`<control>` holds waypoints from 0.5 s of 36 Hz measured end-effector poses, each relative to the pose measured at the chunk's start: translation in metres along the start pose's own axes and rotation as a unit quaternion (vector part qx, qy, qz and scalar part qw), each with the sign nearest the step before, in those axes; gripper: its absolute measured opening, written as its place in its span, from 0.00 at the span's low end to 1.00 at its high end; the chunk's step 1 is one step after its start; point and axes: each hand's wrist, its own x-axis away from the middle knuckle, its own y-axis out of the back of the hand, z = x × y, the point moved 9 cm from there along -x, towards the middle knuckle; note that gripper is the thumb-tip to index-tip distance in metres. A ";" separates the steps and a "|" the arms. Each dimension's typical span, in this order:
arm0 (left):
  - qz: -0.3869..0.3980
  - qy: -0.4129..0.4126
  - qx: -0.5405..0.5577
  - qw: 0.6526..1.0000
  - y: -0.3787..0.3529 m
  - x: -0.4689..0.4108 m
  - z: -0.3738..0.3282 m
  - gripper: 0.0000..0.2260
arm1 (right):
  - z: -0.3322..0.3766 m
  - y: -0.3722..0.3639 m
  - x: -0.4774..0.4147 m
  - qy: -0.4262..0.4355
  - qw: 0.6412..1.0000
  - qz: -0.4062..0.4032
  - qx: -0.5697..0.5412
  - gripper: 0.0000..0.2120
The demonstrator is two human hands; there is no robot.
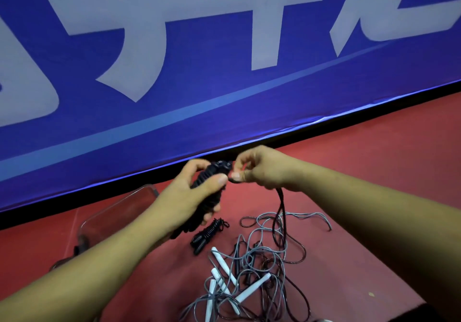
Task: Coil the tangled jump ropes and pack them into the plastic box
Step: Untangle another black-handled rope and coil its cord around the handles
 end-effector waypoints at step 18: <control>-0.124 -0.002 -0.421 0.899 0.053 -0.006 -0.004 0.14 | 0.057 -0.046 0.014 0.087 0.936 0.088 0.329 0.07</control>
